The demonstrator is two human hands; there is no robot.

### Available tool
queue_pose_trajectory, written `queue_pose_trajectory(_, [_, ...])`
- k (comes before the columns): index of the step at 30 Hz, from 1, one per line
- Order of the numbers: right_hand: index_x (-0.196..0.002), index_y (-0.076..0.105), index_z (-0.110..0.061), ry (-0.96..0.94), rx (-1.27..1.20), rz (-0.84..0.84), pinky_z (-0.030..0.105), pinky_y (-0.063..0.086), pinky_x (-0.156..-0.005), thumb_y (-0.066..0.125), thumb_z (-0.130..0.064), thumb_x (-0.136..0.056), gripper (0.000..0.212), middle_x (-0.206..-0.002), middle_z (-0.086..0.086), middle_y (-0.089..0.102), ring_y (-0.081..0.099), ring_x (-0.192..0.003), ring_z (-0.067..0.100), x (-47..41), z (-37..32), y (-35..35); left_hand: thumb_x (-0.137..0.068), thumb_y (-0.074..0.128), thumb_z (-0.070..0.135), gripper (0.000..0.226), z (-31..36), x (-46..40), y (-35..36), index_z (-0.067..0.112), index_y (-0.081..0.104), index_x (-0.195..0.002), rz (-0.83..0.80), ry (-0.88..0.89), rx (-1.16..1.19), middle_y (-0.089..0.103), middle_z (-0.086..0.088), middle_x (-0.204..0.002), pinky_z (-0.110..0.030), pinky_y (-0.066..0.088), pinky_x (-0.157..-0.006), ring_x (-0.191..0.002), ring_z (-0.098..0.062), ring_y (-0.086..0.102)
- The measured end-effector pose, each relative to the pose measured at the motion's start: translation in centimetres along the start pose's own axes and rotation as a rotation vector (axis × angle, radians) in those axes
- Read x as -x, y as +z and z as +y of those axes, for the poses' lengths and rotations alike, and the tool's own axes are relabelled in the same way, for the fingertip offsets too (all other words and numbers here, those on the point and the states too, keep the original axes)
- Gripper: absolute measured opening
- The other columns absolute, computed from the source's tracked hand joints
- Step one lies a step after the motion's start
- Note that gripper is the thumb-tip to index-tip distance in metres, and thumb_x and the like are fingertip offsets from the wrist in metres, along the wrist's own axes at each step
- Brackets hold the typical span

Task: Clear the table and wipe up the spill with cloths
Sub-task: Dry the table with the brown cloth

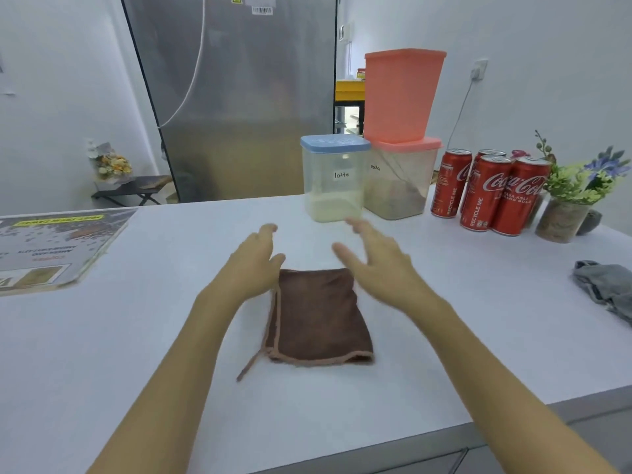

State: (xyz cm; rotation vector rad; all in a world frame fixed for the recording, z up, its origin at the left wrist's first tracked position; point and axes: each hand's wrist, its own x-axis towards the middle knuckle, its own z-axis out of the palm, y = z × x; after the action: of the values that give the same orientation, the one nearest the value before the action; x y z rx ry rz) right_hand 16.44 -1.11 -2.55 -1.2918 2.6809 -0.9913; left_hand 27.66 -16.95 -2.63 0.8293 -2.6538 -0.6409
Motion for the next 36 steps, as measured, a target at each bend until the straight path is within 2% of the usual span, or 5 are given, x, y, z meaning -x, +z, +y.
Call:
queue_pose_trajectory(5, [-0.148,-0.007,-0.04,-0.199,0.343,-0.425,0.053,-0.017,-0.112,0.018,-0.066,-0.091,0.068,-0.158,-0.004,-0.017,-0.023,-0.143,0.023,2.3,-1.1,5.1,-0.1,0.032,0.016,0.045,-0.7,0.9,1.4,0.027,0.032,-0.144,-0.234,0.104,-0.131,0.037,-0.006,-0.147,-0.036,0.014,-0.116,-0.14,-0.028,0.024])
queue_pose_trajectory(25, [-0.14,-0.008,-0.057,-0.225,0.448,-0.443,0.055,-0.032,-0.102,0.001,-0.078,-0.077,0.067,-0.158,-0.012,-0.006,-0.022,-0.144,0.022,6.9,-1.5,3.7,-0.104,0.017,0.033,0.046,-3.0,0.3,2.7,0.044,0.006,-0.147,-0.422,0.083,-0.253,-0.002,0.022,-0.155,-0.053,-0.018,-0.111,-0.144,-0.02,-0.019])
queue_pose_trajectory(29, [-0.132,0.043,-0.045,0.069,-0.501,-0.253,0.039,0.021,-0.117,0.035,-0.05,-0.096,0.037,-0.13,-0.018,0.057,0.048,-0.126,0.006,5.3,-3.2,2.7,-0.102,0.023,0.036,0.05,-3.0,0.5,2.6,0.035,0.007,-0.15,-0.367,0.066,-0.208,0.001,0.017,-0.157,-0.051,-0.016,-0.113,-0.144,-0.019,-0.017])
queue_pose_trajectory(31, [-0.12,0.055,-0.026,0.378,-1.188,-0.303,0.034,0.054,-0.082,0.045,-0.04,-0.097,0.029,-0.113,0.002,0.068,0.069,-0.083,0.018,3.7,-3.1,2.4,-0.102,0.022,0.038,0.053,-3.0,0.7,2.5,0.031,0.004,-0.151,-0.359,0.046,-0.248,-0.002,0.014,-0.158,-0.051,-0.014,-0.114,-0.144,-0.021,-0.017])
queue_pose_trajectory(36, [-0.135,0.034,-0.01,0.849,-1.819,-0.468,0.025,0.049,-0.048,0.047,-0.035,-0.094,0.05,-0.119,0.031,0.057,0.067,-0.062,0.032,1.8,-1.3,2.7,-0.102,0.016,0.042,0.052,-2.9,0.8,2.5,0.031,0.001,-0.151,-0.383,0.038,-0.33,-0.006,0.016,-0.157,-0.054,-0.013,-0.113,-0.144,-0.023,-0.018])
